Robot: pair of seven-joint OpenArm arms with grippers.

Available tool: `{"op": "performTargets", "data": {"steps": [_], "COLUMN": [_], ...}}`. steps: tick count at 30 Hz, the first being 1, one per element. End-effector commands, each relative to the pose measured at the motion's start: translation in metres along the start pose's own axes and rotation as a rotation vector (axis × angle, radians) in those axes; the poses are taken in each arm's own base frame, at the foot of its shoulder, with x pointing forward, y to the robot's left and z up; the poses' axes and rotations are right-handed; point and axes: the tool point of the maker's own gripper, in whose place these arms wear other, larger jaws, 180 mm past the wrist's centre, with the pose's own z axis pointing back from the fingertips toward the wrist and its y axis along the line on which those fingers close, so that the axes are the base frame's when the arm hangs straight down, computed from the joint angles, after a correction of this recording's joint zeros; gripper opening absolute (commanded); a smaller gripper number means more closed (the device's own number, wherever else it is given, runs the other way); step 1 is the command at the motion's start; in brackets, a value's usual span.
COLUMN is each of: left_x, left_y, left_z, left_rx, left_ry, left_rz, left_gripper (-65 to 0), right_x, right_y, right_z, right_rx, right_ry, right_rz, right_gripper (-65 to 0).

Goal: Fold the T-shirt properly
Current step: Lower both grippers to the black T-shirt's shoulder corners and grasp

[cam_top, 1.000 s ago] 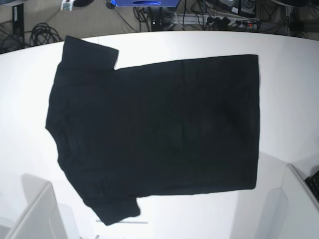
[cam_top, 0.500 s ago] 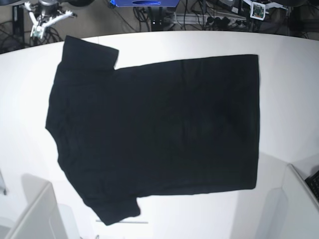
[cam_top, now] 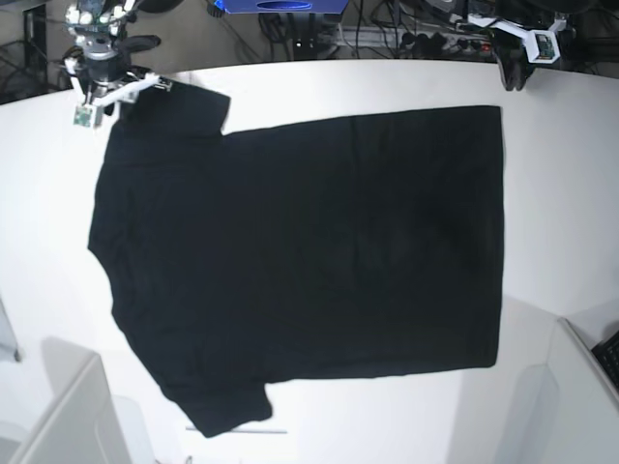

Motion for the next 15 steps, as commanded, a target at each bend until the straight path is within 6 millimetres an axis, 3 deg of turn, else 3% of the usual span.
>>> {"op": "performTargets", "data": {"steps": [1,3,5,10,15], "left_x": [0.010,0.016,0.018,0.021,0.021], "left_y": [0.006,0.013,0.018,0.019,0.021], "left_z": [0.002,-0.001,-0.003,-0.008,-0.011], "left_rx": [0.015,0.032,0.045,0.050,0.036], "left_ry": [-0.036,-0.056,-0.063,-0.078,-0.089], "left_rz": [-0.007,-0.015,-0.018,-0.010,0.207], "left_gripper": [-48.5,-39.8,-33.4,-29.6,-29.3], "right_x": [0.015,0.020,0.027,0.039,0.017], "right_y": [-0.004,0.002,-0.002,-0.025,-0.027], "right_z": [0.002,0.000,0.001,0.001,-0.007], "right_rx": [0.016,0.092,0.121,0.088,0.091], "right_ry": [-0.036,-0.025,-0.032,-0.027,0.054], "right_rz": [0.011,-0.023,-0.059,-0.108,-0.136], "right_gripper": [-32.9,-20.9,-16.7,-22.2,-23.0]}}
